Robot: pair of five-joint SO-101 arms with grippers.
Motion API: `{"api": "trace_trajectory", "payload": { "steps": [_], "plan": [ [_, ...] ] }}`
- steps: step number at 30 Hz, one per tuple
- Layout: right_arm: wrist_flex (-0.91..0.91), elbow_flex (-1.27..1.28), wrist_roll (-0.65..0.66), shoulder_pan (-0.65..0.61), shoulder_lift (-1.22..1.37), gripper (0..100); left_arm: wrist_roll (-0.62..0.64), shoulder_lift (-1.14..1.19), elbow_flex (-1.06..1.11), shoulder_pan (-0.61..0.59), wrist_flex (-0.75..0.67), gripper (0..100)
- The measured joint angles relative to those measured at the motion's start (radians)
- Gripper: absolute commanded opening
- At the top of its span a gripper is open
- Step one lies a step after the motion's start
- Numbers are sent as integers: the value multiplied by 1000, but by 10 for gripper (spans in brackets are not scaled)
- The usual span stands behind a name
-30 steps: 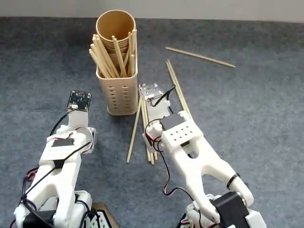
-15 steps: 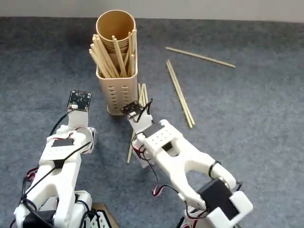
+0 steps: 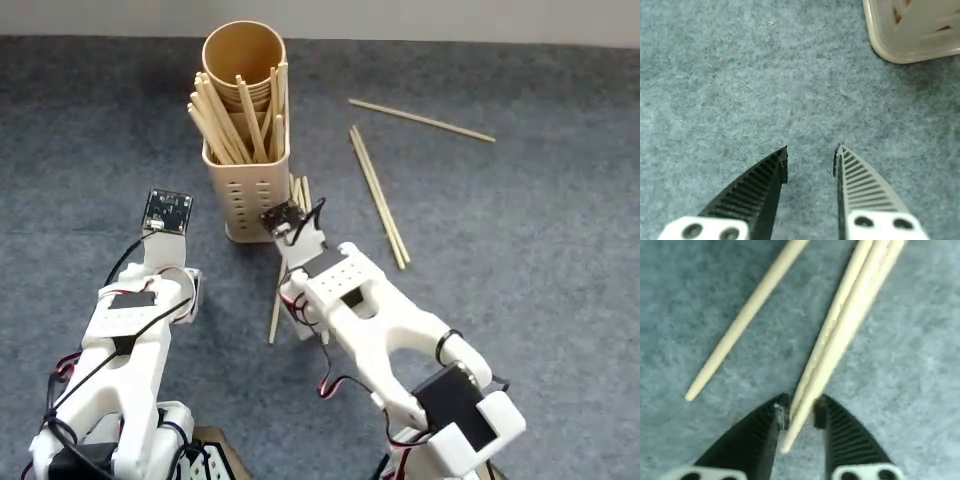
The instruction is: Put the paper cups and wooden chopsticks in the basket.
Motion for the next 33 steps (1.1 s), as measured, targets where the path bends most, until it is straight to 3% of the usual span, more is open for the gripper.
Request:
{"api": "trace_trajectory", "payload": {
  "steps": [10, 16, 24, 33],
  "plan": [
    [48, -8, 75, 226, -29, 6, 0, 0, 0, 0, 0, 178],
    [51, -8, 104, 341, -341, 6, 0, 0, 0, 0, 0, 178],
    [52, -8, 115, 328, -796, 6, 0, 0, 0, 0, 0, 178],
    [-443, -9, 124, 117, -845, 6, 0, 0, 0, 0, 0, 178]
  ]
}}
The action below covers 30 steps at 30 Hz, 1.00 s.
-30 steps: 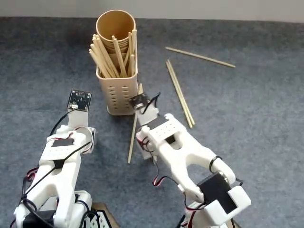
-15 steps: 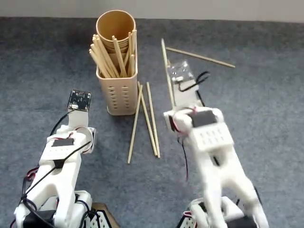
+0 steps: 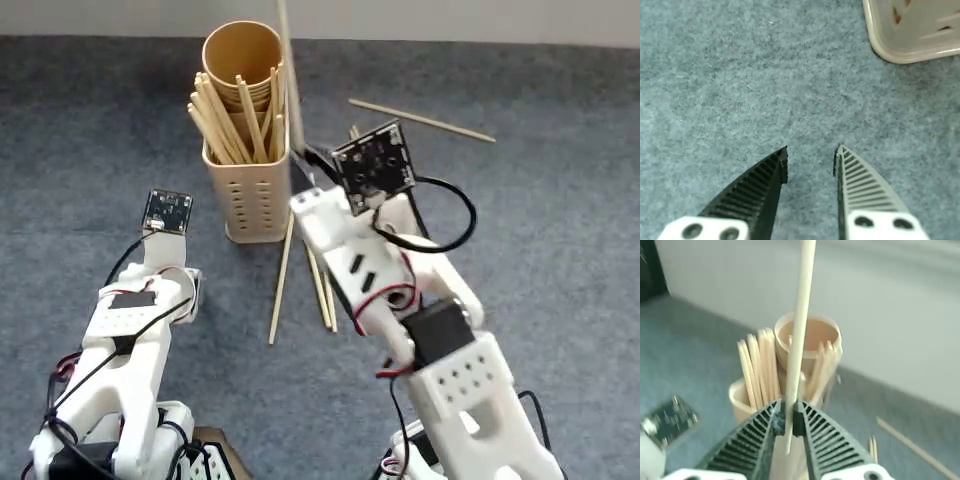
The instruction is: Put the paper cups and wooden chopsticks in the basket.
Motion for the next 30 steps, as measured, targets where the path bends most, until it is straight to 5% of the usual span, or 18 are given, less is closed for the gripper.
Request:
{"api": "trace_trajectory", "payload": {
  "steps": [14, 20, 30],
  "plan": [
    [-161, -497, 0, -57, 690, 16, 0, 0, 0, 0, 0, 178],
    [-161, -517, 0, -57, 715, 158, 0, 0, 0, 0, 0, 178],
    [-127, -474, 0, -57, 644, 163, 0, 0, 0, 0, 0, 178]
  ]
}}
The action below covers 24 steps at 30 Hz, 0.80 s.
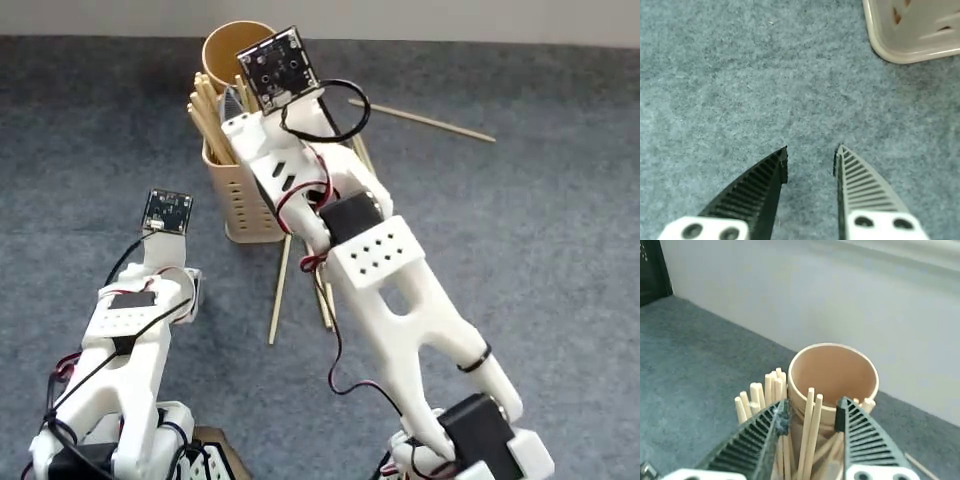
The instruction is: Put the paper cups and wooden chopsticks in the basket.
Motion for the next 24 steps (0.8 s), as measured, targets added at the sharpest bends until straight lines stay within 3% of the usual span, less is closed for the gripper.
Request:
{"api": "trace_trajectory", "payload": {
  "steps": [3, 8, 13, 17, 24],
  "plan": [
    [137, 5, 0, 0, -71, 163, 0, 0, 0, 0, 0, 178],
    [509, 35, 0, 0, -230, 163, 0, 0, 0, 0, 0, 178],
    [825, 100, 57, 0, -236, 163, 0, 0, 0, 0, 0, 178],
    [864, 190, 80, 0, -164, 163, 0, 0, 0, 0, 0, 178],
    [710, 287, 81, 0, 26, 163, 0, 0, 0, 0, 0, 178]
  ]
}}
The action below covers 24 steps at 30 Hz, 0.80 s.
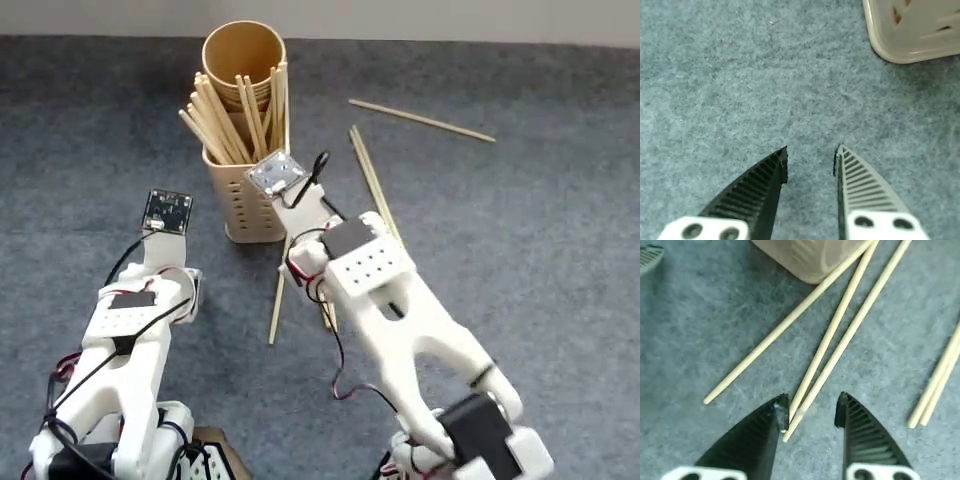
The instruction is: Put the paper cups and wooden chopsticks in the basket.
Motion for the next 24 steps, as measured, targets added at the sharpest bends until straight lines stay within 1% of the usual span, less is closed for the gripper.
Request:
{"api": "trace_trajectory", "payload": {
  "steps": [5, 11, 14, 18, 24],
  "plan": [
    [-95, 8, 0, 0, 155, 163, 0, 0, 0, 0, 0, 178],
    [-104, 5, 2, 29, 232, 163, 0, 0, 0, 0, 0, 178],
    [-106, 3, 0, 48, 252, 163, 0, 0, 0, 0, 0, 178],
    [-106, 0, -35, 78, 253, 163, 0, 0, 0, 0, 0, 178],
    [-106, 26, -74, 75, 226, 163, 0, 0, 0, 0, 0, 179]
  ]
}}
